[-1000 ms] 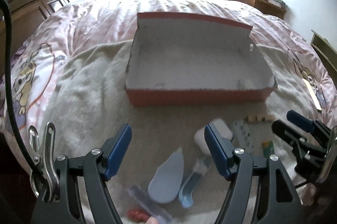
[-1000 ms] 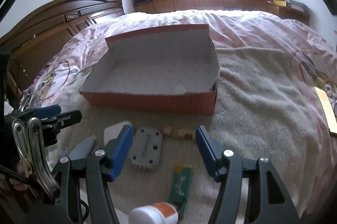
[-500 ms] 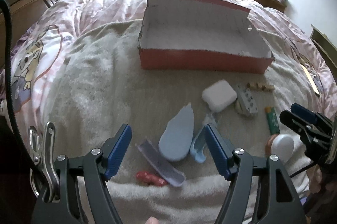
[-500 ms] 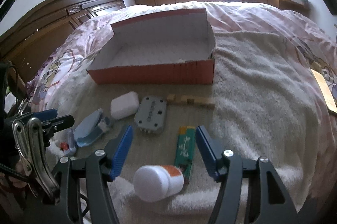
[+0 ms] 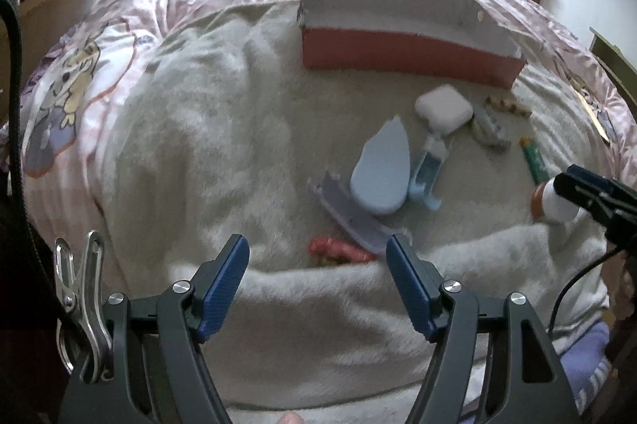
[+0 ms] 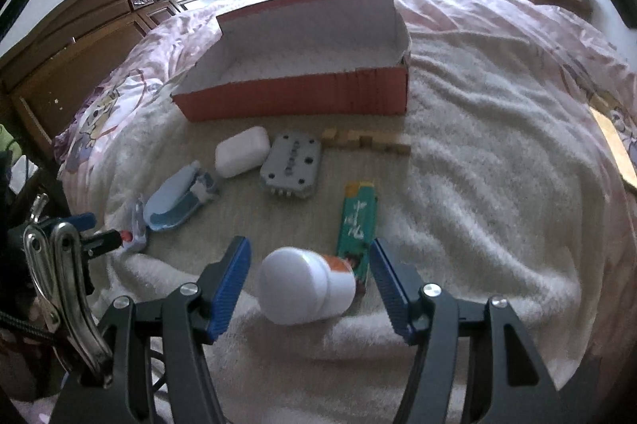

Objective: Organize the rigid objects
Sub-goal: 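Move both grippers back toward the remaining items on the towel, then grasp the red toy with the left gripper while right grasps pill bottle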

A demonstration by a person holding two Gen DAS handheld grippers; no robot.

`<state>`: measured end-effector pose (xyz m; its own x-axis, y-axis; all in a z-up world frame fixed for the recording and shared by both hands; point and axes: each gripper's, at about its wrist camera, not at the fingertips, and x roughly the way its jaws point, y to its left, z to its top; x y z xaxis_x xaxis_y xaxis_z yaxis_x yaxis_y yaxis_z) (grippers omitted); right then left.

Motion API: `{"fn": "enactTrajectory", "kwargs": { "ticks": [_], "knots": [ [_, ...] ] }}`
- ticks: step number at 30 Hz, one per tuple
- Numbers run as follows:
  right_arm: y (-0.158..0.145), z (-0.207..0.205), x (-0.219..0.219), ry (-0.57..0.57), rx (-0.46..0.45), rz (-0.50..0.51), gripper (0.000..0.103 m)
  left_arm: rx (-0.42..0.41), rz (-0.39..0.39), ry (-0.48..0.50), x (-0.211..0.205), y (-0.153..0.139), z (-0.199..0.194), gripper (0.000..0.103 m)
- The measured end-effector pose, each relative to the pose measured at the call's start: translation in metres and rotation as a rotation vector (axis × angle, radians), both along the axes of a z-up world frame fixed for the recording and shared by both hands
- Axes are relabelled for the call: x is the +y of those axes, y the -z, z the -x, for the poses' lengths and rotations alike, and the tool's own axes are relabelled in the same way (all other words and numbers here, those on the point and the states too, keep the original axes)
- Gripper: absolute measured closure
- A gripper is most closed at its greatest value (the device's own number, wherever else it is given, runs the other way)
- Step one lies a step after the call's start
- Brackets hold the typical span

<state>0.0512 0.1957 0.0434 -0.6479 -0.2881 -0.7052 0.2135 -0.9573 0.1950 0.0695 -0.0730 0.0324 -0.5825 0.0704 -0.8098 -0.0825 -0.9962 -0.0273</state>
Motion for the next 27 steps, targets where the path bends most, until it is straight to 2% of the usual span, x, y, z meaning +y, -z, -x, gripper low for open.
{"fn": "enactTrajectory", "kwargs": {
  "ticks": [9,13,14,16,18,23,27],
  "knots": [
    [0.002,-0.005,-0.004,-0.023,-0.011,0.000,0.038,-0.012,-0.003,-0.014,-0.002,0.010,0.002,0.031],
    [0.003,-0.006,-0.008,-0.037,-0.011,-0.007,0.038,-0.008,-0.006,-0.035,-0.005,0.010,0.007,0.042],
    [0.003,-0.006,-0.008,-0.040,-0.011,-0.009,0.038,-0.008,-0.013,-0.033,-0.006,0.011,0.008,0.044],
    [0.004,-0.007,-0.010,-0.043,-0.013,-0.013,0.038,-0.016,-0.021,-0.019,-0.004,0.013,0.008,0.054],
    [0.004,-0.007,-0.011,-0.046,-0.013,-0.016,0.038,-0.016,-0.024,0.002,-0.001,0.014,0.006,0.058],
    [0.003,-0.008,-0.012,-0.050,-0.011,-0.021,0.038,-0.015,0.003,0.057,0.012,0.016,-0.001,0.060],
    [0.004,-0.008,-0.012,-0.052,-0.012,-0.019,0.038,-0.019,0.002,0.059,0.012,0.019,0.000,0.060]
  ]
}}
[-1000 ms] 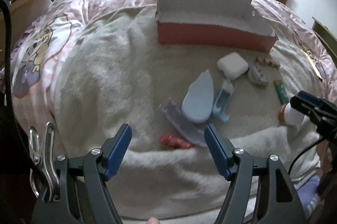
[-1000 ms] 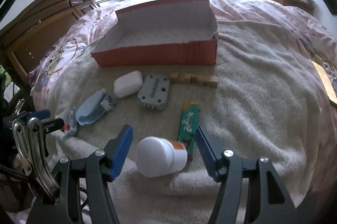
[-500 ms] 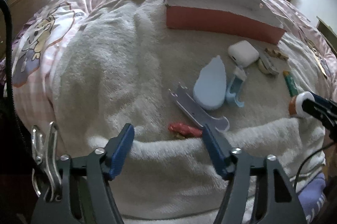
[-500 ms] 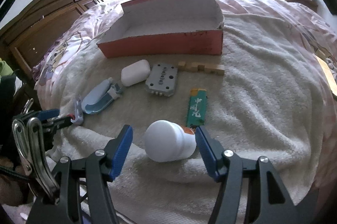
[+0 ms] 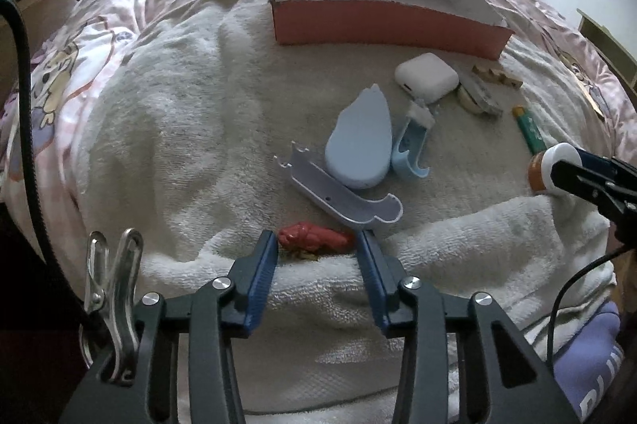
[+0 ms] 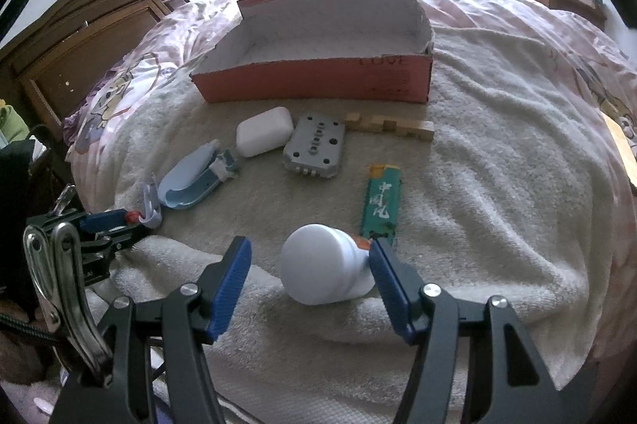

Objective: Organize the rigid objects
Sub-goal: 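Grasp the red toy with the left gripper while right grasps pill bottle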

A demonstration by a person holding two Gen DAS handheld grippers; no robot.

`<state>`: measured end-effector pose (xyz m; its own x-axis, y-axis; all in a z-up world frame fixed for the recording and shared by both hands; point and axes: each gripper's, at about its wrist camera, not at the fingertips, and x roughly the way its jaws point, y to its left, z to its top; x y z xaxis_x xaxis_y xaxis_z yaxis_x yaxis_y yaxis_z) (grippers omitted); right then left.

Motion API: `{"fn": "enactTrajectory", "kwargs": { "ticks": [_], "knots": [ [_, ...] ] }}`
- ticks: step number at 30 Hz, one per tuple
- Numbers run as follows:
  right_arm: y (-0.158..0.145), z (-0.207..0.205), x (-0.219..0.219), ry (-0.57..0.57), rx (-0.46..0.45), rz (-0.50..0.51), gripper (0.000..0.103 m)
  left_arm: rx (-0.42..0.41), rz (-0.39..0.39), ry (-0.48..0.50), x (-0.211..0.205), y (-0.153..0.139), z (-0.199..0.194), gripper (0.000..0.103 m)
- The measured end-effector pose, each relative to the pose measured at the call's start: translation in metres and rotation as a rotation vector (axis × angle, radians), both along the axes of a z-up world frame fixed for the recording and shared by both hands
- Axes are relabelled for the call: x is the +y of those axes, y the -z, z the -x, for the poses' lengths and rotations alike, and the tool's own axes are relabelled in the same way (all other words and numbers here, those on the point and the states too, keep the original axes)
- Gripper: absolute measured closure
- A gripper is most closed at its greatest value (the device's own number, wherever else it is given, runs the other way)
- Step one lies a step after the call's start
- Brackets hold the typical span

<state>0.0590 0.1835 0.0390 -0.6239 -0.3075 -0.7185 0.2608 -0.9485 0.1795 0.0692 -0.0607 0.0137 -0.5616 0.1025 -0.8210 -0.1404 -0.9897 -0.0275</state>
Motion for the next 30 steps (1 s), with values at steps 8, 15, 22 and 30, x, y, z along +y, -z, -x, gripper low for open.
{"fn": "enactTrajectory", "kwargs": {
  "ticks": [8,15,22,30],
  "knots": [
    [0.001,0.000,0.000,0.003,-0.001,0.005,0.038,0.005,-0.010,-0.003,0.000,0.007,0.002,0.060],
    [0.001,0.000,0.000,0.003,0.001,0.007,0.038,0.022,-0.036,-0.009,-0.003,0.001,-0.003,0.061],
    [0.000,-0.001,0.000,0.003,-0.004,-0.006,0.038,0.051,-0.063,0.002,-0.002,-0.010,-0.007,0.061],
    [0.002,0.001,-0.003,0.016,0.000,-0.052,0.039,0.051,-0.085,0.001,0.000,-0.011,-0.008,0.061]
  ]
}}
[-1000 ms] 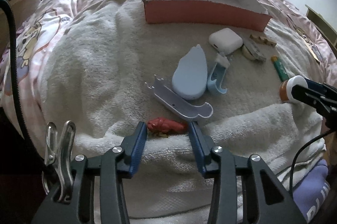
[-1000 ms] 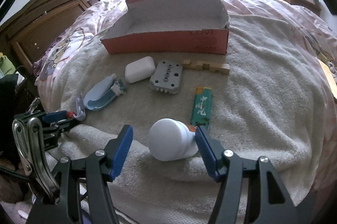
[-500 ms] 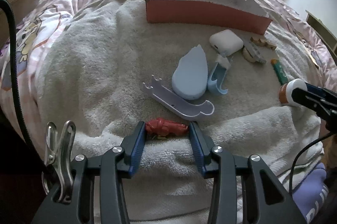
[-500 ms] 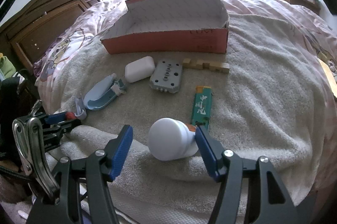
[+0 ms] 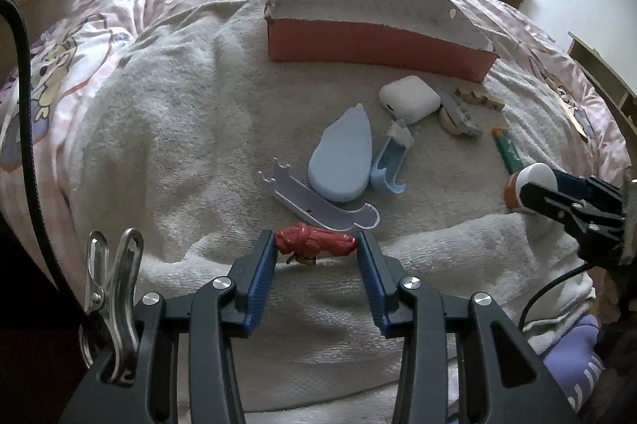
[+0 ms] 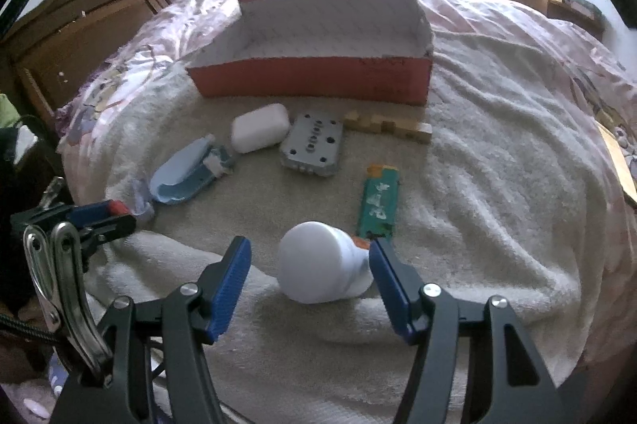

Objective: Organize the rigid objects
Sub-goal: 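Grasp the red toy with the left gripper while right grasps pill bottle, then carry red toy and pill bottle into the box and release both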

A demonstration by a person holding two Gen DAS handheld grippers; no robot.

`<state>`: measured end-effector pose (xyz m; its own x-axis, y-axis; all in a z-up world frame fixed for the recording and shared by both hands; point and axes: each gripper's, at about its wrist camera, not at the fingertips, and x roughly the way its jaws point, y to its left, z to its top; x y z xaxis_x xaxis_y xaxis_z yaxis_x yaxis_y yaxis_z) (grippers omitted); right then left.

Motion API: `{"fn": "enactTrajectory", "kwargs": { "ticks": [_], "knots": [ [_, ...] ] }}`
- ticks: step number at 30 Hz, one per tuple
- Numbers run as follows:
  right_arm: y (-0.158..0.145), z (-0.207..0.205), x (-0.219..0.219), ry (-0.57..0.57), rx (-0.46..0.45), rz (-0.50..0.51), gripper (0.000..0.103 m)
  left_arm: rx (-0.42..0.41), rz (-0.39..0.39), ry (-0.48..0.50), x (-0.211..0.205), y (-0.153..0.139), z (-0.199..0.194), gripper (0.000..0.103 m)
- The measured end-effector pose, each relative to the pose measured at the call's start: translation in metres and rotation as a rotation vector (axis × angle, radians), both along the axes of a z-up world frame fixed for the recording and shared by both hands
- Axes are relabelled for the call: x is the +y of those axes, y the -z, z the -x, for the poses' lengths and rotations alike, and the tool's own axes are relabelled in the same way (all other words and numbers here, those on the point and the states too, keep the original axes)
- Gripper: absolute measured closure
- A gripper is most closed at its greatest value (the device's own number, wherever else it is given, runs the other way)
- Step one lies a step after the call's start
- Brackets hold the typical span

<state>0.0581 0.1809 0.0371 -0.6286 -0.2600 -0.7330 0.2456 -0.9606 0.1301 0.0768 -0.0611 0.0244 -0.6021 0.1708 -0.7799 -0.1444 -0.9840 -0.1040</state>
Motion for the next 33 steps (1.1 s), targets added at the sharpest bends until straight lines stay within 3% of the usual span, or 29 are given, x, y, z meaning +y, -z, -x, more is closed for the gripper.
{"fn": "enactTrajectory", "kwargs": {
  "ticks": [2,7,19,33],
  "knots": [
    [0.003,0.003,0.006,0.019,-0.019,0.007,0.048,0.005,-0.003,0.002,0.000,-0.001,-0.001,0.061],
    [0.000,0.001,0.011,0.018,0.004,0.033,0.052,0.017,-0.017,0.002,0.001,-0.006,-0.002,0.061],
    [-0.014,0.000,0.002,-0.044,0.050,0.061,0.053,0.049,-0.018,0.036,0.014,-0.021,0.003,0.061],
    [-0.033,0.021,0.002,-0.050,0.102,0.094,0.053,0.080,-0.052,0.068,0.034,-0.046,0.041,0.061]
  ]
}}
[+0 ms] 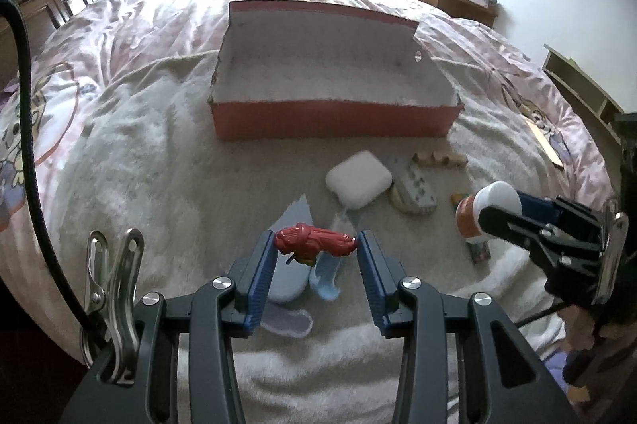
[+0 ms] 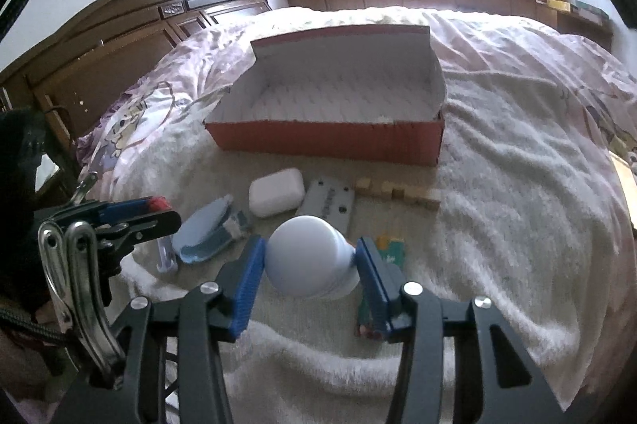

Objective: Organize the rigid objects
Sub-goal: 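Carry red toy and pill bottle into the box and release both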

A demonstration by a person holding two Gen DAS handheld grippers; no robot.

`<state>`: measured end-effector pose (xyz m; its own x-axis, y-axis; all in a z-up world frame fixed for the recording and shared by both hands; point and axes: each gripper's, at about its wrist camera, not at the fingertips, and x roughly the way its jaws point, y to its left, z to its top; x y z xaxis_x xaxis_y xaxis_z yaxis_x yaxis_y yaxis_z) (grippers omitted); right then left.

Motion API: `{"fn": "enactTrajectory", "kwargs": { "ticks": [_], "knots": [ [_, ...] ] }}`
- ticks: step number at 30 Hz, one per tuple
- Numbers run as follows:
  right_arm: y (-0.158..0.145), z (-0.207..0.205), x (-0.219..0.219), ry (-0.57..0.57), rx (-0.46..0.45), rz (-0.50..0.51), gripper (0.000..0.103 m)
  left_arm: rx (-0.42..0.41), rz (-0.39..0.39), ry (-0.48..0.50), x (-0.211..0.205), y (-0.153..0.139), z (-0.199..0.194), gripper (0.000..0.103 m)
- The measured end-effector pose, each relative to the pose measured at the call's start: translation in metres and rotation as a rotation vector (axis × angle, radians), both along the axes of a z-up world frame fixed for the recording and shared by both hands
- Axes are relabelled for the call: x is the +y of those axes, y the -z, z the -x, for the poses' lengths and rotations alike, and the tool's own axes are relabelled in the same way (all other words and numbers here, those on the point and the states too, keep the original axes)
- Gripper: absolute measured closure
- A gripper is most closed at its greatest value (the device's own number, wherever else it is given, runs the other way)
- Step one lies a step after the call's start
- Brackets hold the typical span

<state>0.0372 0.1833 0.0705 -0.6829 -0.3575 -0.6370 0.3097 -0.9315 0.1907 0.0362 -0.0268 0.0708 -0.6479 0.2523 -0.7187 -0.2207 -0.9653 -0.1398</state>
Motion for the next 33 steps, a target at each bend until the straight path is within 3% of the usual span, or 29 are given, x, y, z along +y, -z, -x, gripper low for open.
{"fn": "enactTrajectory", "kwargs": {
  "ticks": [19,26,33],
  "knots": [
    [-0.035,0.067,0.011,0.040,0.093,0.028,0.056,0.033,0.001,0.009,0.018,-0.034,0.086,0.061],
    [-0.033,0.106,0.011,0.071,0.089,0.036,0.056,0.020,-0.008,-0.007,0.029,-0.029,0.129,0.061],
    [-0.026,0.143,0.007,0.087,0.092,0.012,0.059,0.033,0.034,-0.029,0.033,-0.020,0.161,0.061]
  ]
}}
